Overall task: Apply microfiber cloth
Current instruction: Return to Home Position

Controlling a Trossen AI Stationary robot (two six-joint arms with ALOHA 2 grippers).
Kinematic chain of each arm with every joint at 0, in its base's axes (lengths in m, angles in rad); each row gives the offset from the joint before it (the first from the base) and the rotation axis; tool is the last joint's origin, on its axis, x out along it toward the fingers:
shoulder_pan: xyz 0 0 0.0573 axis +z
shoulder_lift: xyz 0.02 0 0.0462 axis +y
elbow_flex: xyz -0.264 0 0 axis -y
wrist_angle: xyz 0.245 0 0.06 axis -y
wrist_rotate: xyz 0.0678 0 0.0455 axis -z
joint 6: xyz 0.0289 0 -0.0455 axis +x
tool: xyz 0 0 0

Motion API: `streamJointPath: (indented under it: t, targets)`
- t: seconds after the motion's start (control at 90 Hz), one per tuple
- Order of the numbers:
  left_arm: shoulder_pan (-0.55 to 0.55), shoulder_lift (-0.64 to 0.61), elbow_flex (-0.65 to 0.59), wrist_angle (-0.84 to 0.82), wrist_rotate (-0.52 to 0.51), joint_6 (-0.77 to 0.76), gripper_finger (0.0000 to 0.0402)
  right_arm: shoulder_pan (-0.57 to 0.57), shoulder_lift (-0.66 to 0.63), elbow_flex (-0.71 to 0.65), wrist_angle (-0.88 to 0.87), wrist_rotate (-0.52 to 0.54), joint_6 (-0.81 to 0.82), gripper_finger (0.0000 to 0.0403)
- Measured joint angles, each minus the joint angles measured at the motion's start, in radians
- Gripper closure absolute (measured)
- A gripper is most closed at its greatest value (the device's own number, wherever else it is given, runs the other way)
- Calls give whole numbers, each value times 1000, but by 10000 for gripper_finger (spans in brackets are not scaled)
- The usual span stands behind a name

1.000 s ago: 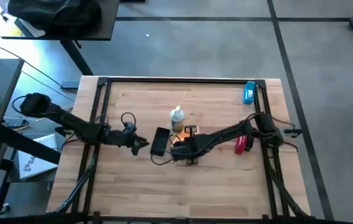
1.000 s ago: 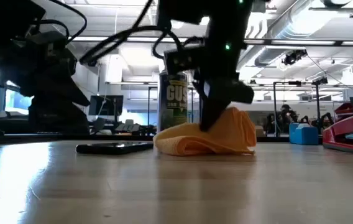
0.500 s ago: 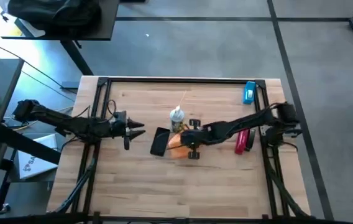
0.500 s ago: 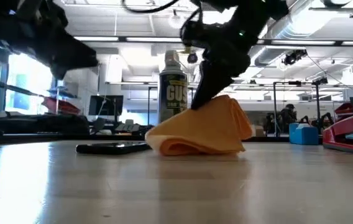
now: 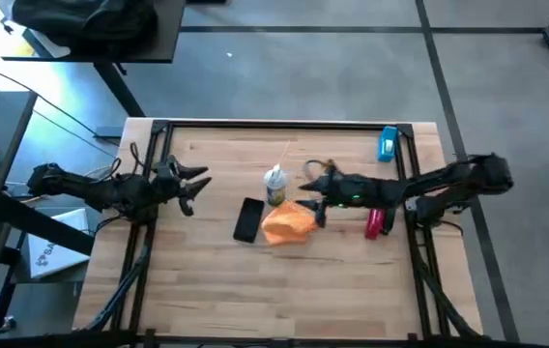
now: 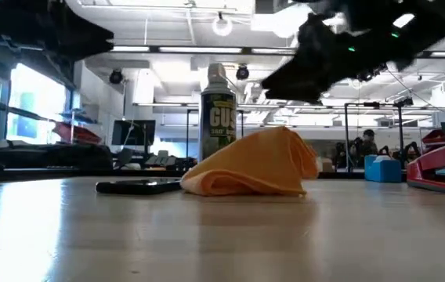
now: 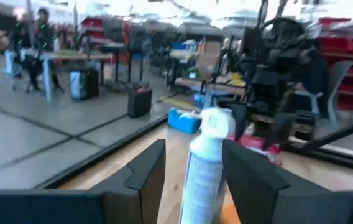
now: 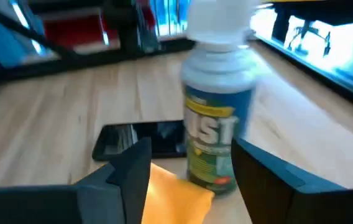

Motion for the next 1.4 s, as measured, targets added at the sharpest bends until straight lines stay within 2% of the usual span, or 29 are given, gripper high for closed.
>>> streamJointPath:
  t: [0.156, 0.289, 0.533, 0.678, 0.789, 0.9, 1.0, 1.1, 1.178, 1.256, 1.4]
  targets:
    - [0, -48, 0, -18, 16, 59, 265, -35, -193, -191, 110, -8, 51, 226]
    - [0, -97, 0, -59, 46, 86, 275, 6, -414, -275, 106, -7, 106, 241]
    - [0, -219, 0, -191, 69, 113, 306, 192, -796, -299, -176, 143, 36, 316]
    - [0, -289, 0, -246, 124, 113, 339, 245, -997, -299, -350, 154, -29, 373]
    - [0, -305, -6, -297, 112, 124, 368, 247, -1108, -341, -342, 129, -104, 399]
    - [0, -307, -49, -258, 121, 135, 395, 223, -1197, -426, -280, 41, -104, 398]
    - [0, -306, -98, -157, 165, 148, 398, 200, -1231, -424, -345, -14, -64, 402]
    - [0, -306, -136, -109, 227, 132, 399, 181, -1234, -424, -313, -51, -76, 403]
    - [0, -306, -173, -78, 250, 101, 401, 173, -1235, -424, -282, -10, -127, 403]
    - [0, -306, -174, -118, 275, 45, 401, 167, -1234, -424, -303, 65, -174, 403]
    - [-1, -306, -174, -108, 477, 33, 401, 164, -1234, -424, -355, 117, -222, 403]
